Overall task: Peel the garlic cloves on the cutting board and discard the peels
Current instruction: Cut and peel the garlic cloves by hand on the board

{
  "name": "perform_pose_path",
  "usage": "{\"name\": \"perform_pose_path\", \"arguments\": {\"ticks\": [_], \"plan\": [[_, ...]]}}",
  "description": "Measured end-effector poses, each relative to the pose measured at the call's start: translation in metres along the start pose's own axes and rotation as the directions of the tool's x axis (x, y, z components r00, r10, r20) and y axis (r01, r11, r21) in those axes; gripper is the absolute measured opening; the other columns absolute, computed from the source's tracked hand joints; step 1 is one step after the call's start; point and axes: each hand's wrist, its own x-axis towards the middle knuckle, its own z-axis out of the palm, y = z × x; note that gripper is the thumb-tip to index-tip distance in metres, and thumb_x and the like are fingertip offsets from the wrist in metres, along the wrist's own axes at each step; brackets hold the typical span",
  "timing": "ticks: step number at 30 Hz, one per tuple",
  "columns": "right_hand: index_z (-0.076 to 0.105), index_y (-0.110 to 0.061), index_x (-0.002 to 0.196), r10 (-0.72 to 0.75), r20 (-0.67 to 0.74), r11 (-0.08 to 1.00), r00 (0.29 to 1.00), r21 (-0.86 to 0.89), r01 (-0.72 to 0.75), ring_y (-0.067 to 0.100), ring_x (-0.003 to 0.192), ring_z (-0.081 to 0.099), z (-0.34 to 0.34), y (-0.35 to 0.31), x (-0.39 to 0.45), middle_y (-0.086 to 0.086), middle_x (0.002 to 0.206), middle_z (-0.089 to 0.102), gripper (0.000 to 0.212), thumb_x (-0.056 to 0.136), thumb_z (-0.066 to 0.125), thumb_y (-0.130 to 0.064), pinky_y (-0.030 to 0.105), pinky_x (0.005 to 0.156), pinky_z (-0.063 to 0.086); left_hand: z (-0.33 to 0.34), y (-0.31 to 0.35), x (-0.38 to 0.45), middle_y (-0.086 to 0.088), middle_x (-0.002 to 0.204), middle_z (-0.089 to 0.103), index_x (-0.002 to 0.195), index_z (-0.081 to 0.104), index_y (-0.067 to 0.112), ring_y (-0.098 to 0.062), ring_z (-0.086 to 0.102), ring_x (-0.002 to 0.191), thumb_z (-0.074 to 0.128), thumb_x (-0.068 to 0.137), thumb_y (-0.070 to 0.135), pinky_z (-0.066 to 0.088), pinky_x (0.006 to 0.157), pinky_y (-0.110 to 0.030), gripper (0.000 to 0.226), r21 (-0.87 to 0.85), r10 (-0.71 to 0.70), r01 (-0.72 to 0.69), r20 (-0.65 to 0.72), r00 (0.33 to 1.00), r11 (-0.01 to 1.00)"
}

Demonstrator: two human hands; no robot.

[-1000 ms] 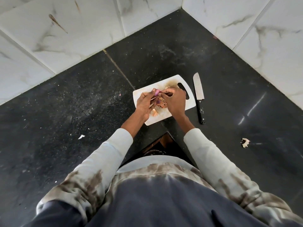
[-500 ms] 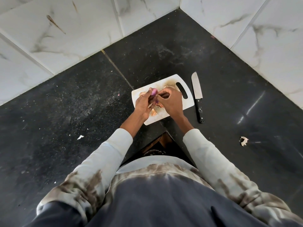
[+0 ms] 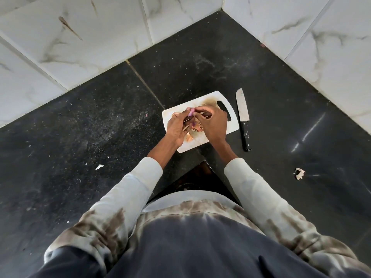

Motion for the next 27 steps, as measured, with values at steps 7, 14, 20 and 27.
{"name": "perform_pose_path", "arguments": {"ticks": [7,14,20,27], "plan": [[0.082,-0.024,0.107,-0.025,-0.038,1.000,0.999,-0.003,0.025,0.004,0.093,0.073,0.0006,-0.0004,0.0024,-0.012,0.099,0.079,0.021,0.093,0.078,-0.039,0.035,0.092,0.062,-0.0012,0.0028,0.0000,-0.004,0.095,0.079,0.102,0.080,0.012,-0.013,0.073,0.090,0.081,0.092,0.031,0.060,0.075,-0.023,0.021,0.010,-0.013,0.013,0.014,1.000,1.000],[0.082,-0.022,0.102,-0.043,-0.012,0.999,0.999,-0.017,0.042,0.002,0.087,0.072,0.0006,-0.0011,0.0035,-0.014,0.092,0.078,0.019,0.093,0.077,-0.038,0.030,0.085,0.062,-0.0009,-0.0003,0.0003,-0.003,0.088,0.078,0.095,0.081,0.013,-0.013,0.071,0.083,0.078,0.093,0.039,0.059,0.079,-0.026,0.026,-0.004,-0.023,0.023,-0.010,1.000,1.000],[0.081,-0.026,0.107,-0.053,0.015,0.998,0.998,0.025,0.052,0.002,0.094,0.072,-0.0006,-0.0012,0.0026,-0.016,0.099,0.078,0.016,0.094,0.077,-0.033,0.034,0.093,0.061,-0.0004,-0.0001,-0.0005,-0.003,0.093,0.077,0.102,0.079,0.014,-0.013,0.071,0.087,0.074,0.096,0.043,0.059,0.086,-0.029,0.030,-0.025,-0.039,0.039,-0.012,0.999,0.999],[0.081,-0.028,0.109,-0.041,-0.011,0.999,0.999,-0.029,0.041,0.005,0.098,0.072,0.0063,0.0012,0.0054,-0.015,0.104,0.078,0.022,0.093,0.077,-0.042,0.038,0.094,0.062,0.0008,0.0036,-0.0004,-0.002,0.093,0.078,0.100,0.079,0.014,-0.013,0.072,0.091,0.077,0.094,0.039,0.059,0.081,-0.028,0.025,-0.018,-0.051,0.050,-0.019,0.999,0.999]]}}
